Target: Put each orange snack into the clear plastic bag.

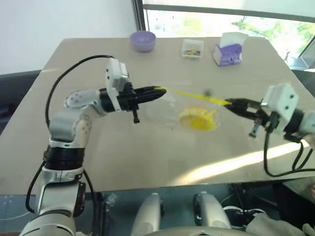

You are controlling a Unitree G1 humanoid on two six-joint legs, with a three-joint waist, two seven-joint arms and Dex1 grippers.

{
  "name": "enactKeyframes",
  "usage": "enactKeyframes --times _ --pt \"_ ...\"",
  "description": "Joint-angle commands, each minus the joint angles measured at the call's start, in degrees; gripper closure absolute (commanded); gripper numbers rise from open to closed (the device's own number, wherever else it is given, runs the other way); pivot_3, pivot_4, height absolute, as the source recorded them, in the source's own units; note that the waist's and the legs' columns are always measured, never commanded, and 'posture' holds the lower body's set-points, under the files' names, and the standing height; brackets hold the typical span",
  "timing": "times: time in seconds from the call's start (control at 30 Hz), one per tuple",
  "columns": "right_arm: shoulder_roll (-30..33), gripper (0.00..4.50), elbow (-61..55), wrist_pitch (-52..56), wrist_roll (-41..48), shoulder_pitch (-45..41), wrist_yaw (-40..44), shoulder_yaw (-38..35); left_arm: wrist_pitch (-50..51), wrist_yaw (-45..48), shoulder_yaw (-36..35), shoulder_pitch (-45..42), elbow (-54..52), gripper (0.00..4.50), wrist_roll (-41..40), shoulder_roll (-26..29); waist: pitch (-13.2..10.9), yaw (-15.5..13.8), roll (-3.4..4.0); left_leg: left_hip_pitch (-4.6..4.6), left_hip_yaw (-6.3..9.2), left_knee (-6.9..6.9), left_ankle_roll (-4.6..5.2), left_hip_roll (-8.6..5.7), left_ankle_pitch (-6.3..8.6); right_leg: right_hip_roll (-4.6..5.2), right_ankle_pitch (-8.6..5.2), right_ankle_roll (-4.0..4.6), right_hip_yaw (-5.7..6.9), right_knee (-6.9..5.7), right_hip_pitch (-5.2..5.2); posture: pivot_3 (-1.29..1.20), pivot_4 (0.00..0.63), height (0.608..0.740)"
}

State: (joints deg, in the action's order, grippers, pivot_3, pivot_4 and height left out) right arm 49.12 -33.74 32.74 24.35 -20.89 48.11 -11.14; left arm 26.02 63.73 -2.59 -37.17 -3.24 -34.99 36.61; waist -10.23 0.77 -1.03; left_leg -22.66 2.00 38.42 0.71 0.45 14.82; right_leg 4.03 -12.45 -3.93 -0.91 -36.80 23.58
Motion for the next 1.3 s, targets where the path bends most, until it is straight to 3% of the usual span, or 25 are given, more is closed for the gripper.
enactKeyframes --times 0.03,0.2,0.3,0.4,0.53,0.7,0.8,0.9,1.1,1.17,1.3 --pt "1.9 4.48 8.1 -5.6 -10.1 -2.0 -4.8 2.8 -5.9 -3.8 1.8 -2.4 3.5 4.50 6.4 -2.4 0.0 -0.3 -0.08 0.01 0.02 0.01 0.00 -0.02 0.00 0.00 0.00 0.00 0.04 0.00 -0.03 0.00 0.150 0.740" --pt "-0.5 4.48 20.5 -15.9 -21.8 -7.3 -13.0 8.5 -18.2 -14.4 3.9 -9.4 16.8 4.50 17.6 -9.3 0.0 -0.2 -0.09 -0.08 -0.05 0.08 -0.01 -0.07 -0.01 0.02 0.01 0.00 -0.04 0.01 0.01 0.00 0.150 0.740" --pt "-1.3 4.48 23.3 -20.6 -25.7 -8.4 -16.2 9.6 -24.5 -16.7 3.7 -11.1 20.7 4.50 20.3 -10.8 0.0 0.1 -0.09 -0.19 -0.09 0.07 -0.02 -0.06 -0.01 0.01 0.02 0.00 -0.08 0.01 0.18 0.00 0.150 0.740" --pt "-2.2 4.48 23.3 -23.9 -27.7 -5.7 -16.9 10.7 -30.6 -14.9 5.4 -8.3 21.1 4.50 22.8 -10.4 0.0 0.2 -0.06 -0.16 -0.12 -0.15 -0.04 -0.06 -0.02 0.01 0.00 0.01 -0.13 0.05 0.26 0.00 0.150 0.740" --pt "-5.4 4.48 21.9 -27.8 -31.4 5.2 -17.4 16.6 -38.9 -12.5 11.0 3.7 19.9 4.50 28.7 -9.2 0.1 0.1 -0.03 -0.20 -0.15 -0.37 -0.15 -0.05 -0.08 0.02 -0.02 -0.01 -0.15 0.24 0.26 0.00 0.150 0.740" --pt "-8.0 4.48 23.8 -30.1 -34.0 9.7 -17.7 19.0 -39.5 -11.9 12.6 9.3 17.8 4.50 29.8 -9.0 -0.1 -0.3 0.04 -0.42 -0.20 -0.03 0.15 -0.13 0.10 0.10 -0.01 -0.04 -0.19 0.10 0.41 0.00 0.150 0.740" --pt "-8.0 4.48 22.8 -29.7 -32.5 11.2 -15.7 18.2 -36.0 -9.6 12.0 11.0 15.1 4.50 27.3 -7.9 -0.1 -0.3 0.04 -0.02 -0.15 0.04 0.16 -0.11 0.10 0.07 0.00 -0.04 -0.17 0.06 0.01 0.00 0.150 0.740" --pt "-7.4 3.53 19.7 -26.7 -27.2 13.4 -12.0 15.4 -31.4 -6.4 10.5 13.1 11.2 3.64 23.4 -5.3 -0.1 -0.1 0.05 0.19 -0.12 0.04 0.16 -0.03 0.10 -0.01 0.00 -0.03 -0.17 -0.05 -0.10 0.00 0.150 0.740" --pt "-3.8 0.63 14.0 -21.7 -19.7 19.5 -6.7 7.0 -18.9 -1.4 5.7 18.4 2.9 0.86 14.3 0.5 -0.1 0.0 0.07 0.12 -0.12 0.02 0.16 0.00 0.10 -0.01 -0.01 -0.02 -0.17 -0.09 -0.02 0.00 0.150 0.740" --pt "-3.7 0.00 12.0 -19.7 -15.5 21.8 -5.3 2.7 -15.2 -0.1 3.3 20.3 0.8 0.06 11.3 3.0 -0.1 0.0 0.06 0.10 -0.11 0.02 0.16 -0.01 0.10 0.00 -0.01 -0.02 -0.17 -0.05 -0.02 0.00 0.150 0.740" --pt "-3.8 0.00 5.4 -13.3 -3.8 27.2 -2.0 -7.9 -9.6 1.6 -2.3 23.3 -1.1 0.01 6.6 7.7 -0.1 -0.1 0.07 0.07 -0.08 0.00 0.16 0.01 0.10 0.00 -0.01 -0.02 -0.13 -0.02 -0.02 0.00 0.150 0.740"
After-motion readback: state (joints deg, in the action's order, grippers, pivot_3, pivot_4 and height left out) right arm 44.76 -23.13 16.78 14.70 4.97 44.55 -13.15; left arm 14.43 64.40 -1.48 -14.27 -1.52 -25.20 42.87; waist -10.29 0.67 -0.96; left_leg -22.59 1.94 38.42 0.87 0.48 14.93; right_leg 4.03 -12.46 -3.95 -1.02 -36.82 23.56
